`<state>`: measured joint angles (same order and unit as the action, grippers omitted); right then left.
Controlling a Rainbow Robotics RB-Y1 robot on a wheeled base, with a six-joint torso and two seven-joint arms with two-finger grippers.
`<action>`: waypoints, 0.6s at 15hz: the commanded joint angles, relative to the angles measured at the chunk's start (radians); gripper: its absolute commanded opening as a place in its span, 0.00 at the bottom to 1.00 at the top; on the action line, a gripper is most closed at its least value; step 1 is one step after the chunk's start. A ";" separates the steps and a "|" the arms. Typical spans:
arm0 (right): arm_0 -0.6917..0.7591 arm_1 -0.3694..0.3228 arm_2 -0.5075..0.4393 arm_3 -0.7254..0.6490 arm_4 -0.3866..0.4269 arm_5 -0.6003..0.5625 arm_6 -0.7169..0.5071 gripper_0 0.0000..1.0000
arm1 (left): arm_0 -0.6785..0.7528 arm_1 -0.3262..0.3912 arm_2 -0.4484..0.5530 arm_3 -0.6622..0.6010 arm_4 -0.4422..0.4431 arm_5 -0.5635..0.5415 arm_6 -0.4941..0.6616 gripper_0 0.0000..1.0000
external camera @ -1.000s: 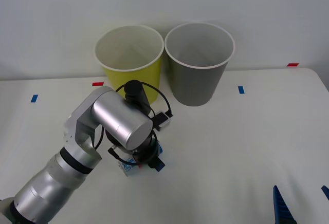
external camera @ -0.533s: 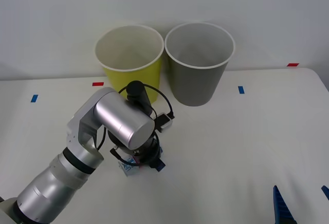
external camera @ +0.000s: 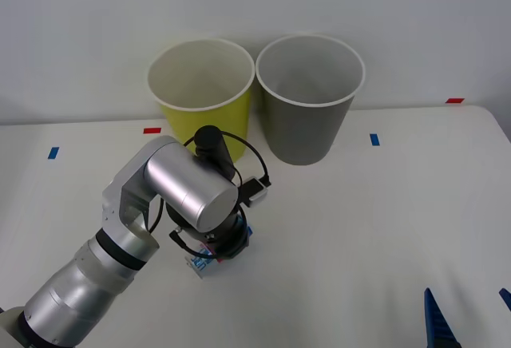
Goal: Put cans in the gray bin and PET bottles in the light green bin.
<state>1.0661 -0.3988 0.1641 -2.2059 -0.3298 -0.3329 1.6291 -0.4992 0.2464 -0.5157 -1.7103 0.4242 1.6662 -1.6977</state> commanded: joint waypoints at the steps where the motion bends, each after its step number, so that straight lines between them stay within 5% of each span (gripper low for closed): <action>1: 0.000 0.000 0.000 0.000 0.000 0.000 0.000 1.00 | 0.001 0.001 0.000 -0.009 -0.008 -0.008 0.003 0.00; 9: 0.000 0.000 0.000 0.000 0.000 0.000 0.000 1.00 | 0.186 0.108 0.000 -0.322 -0.084 -0.206 -0.003 0.00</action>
<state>1.0661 -0.3988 0.1641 -2.2059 -0.3298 -0.3329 1.6291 -0.3434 0.3294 -0.5161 -1.9808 0.3588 1.4885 -1.6975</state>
